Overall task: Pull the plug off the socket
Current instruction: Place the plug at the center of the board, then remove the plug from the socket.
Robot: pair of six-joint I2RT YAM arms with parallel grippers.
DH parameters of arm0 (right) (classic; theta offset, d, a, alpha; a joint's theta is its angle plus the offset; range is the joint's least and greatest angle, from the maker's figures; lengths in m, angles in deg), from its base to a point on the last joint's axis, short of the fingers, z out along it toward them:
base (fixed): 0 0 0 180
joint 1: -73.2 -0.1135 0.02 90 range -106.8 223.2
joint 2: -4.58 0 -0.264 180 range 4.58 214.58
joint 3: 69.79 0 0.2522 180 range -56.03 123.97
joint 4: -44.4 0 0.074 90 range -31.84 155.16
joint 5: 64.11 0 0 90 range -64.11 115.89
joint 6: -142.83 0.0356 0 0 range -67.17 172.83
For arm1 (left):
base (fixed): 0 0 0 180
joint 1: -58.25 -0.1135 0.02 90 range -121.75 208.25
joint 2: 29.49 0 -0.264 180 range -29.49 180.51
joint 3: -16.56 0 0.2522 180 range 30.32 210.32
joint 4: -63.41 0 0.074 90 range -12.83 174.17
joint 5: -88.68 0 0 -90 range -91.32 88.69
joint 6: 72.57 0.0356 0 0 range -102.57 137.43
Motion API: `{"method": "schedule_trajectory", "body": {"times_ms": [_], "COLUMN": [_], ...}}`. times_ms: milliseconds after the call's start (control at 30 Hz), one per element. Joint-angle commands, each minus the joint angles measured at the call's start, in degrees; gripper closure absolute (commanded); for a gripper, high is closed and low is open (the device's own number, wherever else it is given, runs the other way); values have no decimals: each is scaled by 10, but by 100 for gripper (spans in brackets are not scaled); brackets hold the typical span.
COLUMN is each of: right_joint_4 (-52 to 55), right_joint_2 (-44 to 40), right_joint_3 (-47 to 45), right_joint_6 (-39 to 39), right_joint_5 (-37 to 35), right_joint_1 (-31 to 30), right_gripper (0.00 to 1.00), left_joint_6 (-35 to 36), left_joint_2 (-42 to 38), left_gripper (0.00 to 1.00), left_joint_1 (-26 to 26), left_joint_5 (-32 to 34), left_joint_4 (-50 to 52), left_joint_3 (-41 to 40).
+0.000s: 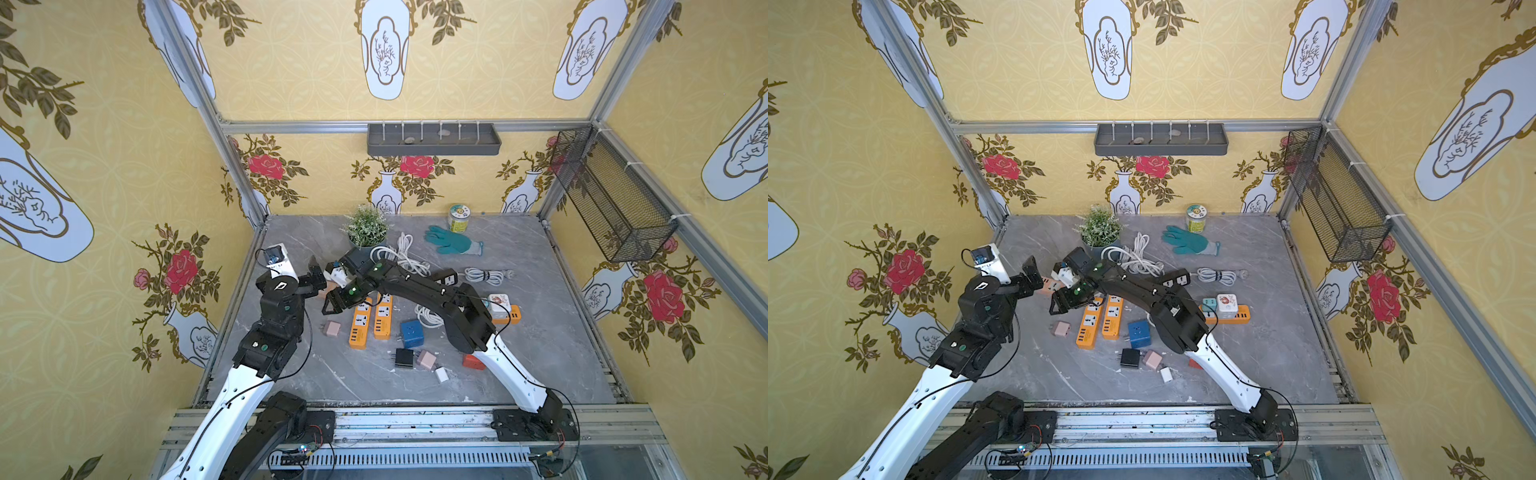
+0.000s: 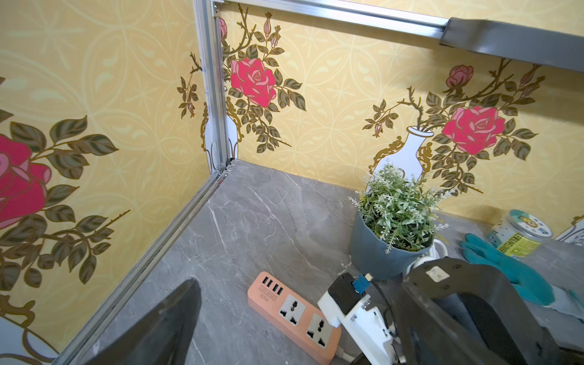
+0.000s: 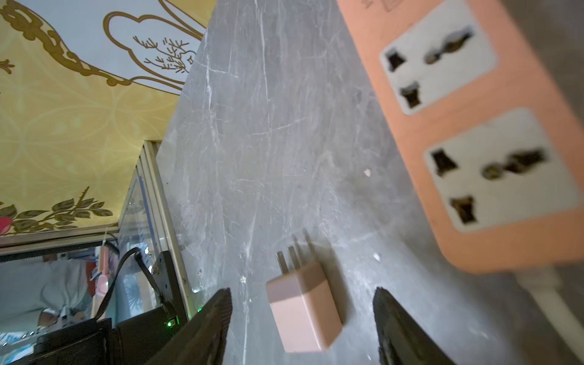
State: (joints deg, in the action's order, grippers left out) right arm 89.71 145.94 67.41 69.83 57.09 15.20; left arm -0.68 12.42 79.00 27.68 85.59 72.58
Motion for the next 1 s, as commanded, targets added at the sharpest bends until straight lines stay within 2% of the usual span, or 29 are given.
{"method": "schedule_trajectory", "body": {"times_ms": [0,200,400,500,567,667,767,867,967], "right_joint_4": [-76,-178,-159,-131,-96,-44,1,49,65], "right_joint_2": [-153,-431,-692,-819,-891,-979,-1019,-995,-933], "right_joint_3": [-129,-428,-659,-743,-779,-813,-824,-812,-788], "right_joint_6": [-37,-39,46,113,169,206,206,164,135], "right_joint_5": [-106,-289,-457,-497,-503,-468,-402,-285,-181], "right_joint_1": [2,16,50,91,129,199,278,385,463], "right_gripper": [27,27,26,15,2,2,2,3,2], "left_joint_6": [-10,-15,-82,-131,-162,-187,-204,-230,-249], "left_joint_2": [-6,-4,59,115,153,207,267,332,389], "left_gripper": [0,0,1,3,4,4,4,4,5], "left_joint_1": [-1,0,1,4,12,36,68,89,108], "left_joint_5": [-48,-137,-273,-345,-382,-423,-466,-518,-562], "left_joint_4": [-19,-76,-158,-188,-211,-237,-256,-270,-279], "left_joint_3": [1,-25,-42,-34,-29,-17,5,37,71]}}
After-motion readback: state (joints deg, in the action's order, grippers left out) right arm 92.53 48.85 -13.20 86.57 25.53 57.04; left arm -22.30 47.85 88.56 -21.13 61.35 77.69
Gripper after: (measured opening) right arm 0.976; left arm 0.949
